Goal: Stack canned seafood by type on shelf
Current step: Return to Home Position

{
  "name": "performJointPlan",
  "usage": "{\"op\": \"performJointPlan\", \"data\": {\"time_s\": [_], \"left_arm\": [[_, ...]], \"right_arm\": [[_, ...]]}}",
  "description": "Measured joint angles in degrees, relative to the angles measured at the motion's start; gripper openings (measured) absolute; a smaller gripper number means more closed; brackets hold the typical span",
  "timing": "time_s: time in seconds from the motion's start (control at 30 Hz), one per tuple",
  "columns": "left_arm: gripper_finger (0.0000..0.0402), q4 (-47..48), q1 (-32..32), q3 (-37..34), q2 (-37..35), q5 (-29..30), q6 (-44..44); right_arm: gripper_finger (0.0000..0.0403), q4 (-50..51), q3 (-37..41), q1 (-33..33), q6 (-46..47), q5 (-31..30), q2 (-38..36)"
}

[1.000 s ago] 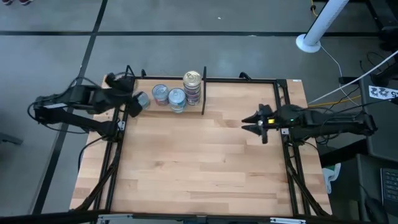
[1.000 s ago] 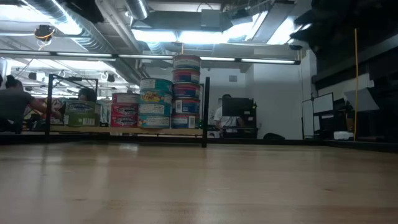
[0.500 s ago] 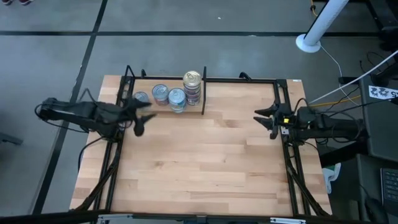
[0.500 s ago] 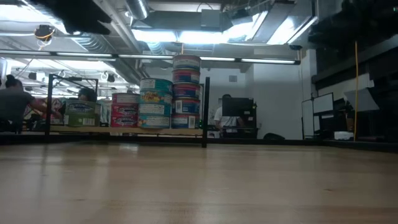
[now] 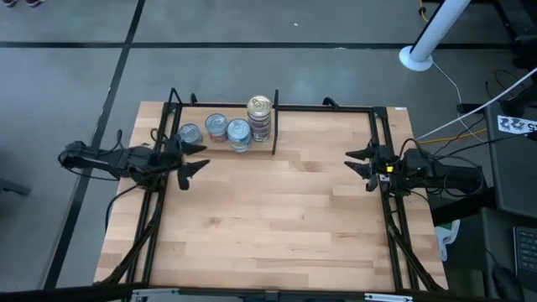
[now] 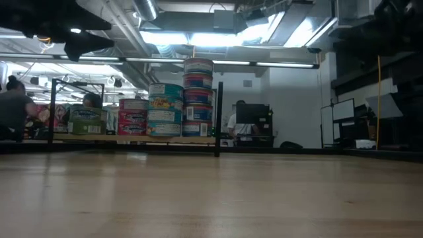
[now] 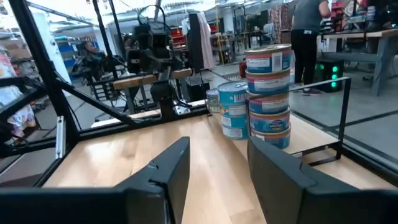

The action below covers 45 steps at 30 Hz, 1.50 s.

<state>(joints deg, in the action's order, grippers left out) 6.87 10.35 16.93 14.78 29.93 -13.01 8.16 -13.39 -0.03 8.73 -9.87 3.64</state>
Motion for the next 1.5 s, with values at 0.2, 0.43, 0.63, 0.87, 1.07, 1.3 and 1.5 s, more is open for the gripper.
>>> {"op": "performJointPlan", "data": {"time_s": [0.2,0.43,0.63,0.87,1.07,1.3,1.5], "left_arm": [[0.0253,0.12,0.0,-5.6,-11.98,1.29,2.5],[0.0253,-4.57,-1.14,-13.06,-14.14,3.22,1.09],[0.0254,-11.28,-4.11,-16.5,-13.23,2.02,3.52],[0.0254,-10.84,-6.64,-16.46,-13.26,-0.38,6.83],[0.0254,-10.73,-7.87,-16.43,-12.82,-1.38,12.82],[0.0254,-10.64,-10.59,-16.43,-11.76,-1.22,13.78],[0.0254,-10.64,-10.86,-16.41,-10.19,-1.22,14.4]], "right_arm": [[0.0161,5.28,0.02,0.0,0.18,3.34,-3.49],[0.0161,4.87,0.01,0.02,-1.14,3.43,-3.55],[0.0161,-6.16,6.58,0.0,-2.01,3.23,-3.5],[0.0161,-12.24,12.66,0.02,-0.22,2.97,-3.12],[0.0161,-10.47,12.72,0.02,-0.65,3.91,-2.94],[0.0161,-10.25,12.8,0.02,-3.17,4.52,-2.69],[0.0161,-10.62,12.82,0.02,-3.15,4.53,-2.69]]}}
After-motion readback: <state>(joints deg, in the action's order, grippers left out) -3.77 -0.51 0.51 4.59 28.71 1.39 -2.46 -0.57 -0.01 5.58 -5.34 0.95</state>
